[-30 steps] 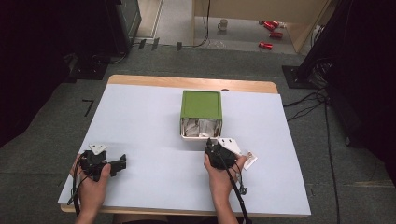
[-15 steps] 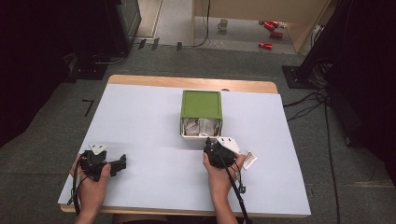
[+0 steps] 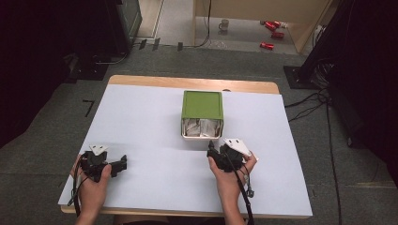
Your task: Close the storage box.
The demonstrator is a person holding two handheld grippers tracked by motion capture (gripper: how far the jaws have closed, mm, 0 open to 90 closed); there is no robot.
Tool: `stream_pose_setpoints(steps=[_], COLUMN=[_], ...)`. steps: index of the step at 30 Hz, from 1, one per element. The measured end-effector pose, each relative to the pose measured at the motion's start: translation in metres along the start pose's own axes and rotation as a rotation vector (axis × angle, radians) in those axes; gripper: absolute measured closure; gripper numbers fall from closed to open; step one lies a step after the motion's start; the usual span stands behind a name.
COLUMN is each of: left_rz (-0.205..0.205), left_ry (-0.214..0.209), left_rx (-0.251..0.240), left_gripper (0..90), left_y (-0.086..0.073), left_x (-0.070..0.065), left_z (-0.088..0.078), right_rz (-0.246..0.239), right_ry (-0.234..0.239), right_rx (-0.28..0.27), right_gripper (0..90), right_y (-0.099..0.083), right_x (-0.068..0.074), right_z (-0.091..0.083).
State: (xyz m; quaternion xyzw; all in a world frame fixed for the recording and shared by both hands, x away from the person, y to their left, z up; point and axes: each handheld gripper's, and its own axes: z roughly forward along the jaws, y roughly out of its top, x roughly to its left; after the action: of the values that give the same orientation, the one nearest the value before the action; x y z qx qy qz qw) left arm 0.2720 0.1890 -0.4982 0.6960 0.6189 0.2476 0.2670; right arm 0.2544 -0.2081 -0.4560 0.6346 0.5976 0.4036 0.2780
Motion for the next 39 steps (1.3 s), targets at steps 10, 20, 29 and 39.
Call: stream_pose_setpoints(steps=[10,20,29,39], left_rz=[-0.003,-0.001,-0.001,-0.002], left_ry=[0.001,0.002,0.002,0.002], left_rx=[-0.001,0.0,0.0,0.0], left_gripper=[0.0,0.0,0.0,0.0], left_y=[0.0,0.0,0.0,0.0], left_x=[0.0,0.0,0.0,0.0], left_z=[0.0,0.0,0.0,0.0], right_rz=[-0.018,-0.003,0.011,0.025], right_ry=[-0.034,-0.079,-0.114,-0.149], right_rx=[0.01,0.019,0.037,0.062], right_gripper=[32.9,32.5,32.5,32.6], right_y=[-0.001,-0.007,-0.016,-0.028], right_x=[-0.023,-0.053,-0.072,-0.092], right_z=[-0.012,-0.023,-0.027,-0.031])
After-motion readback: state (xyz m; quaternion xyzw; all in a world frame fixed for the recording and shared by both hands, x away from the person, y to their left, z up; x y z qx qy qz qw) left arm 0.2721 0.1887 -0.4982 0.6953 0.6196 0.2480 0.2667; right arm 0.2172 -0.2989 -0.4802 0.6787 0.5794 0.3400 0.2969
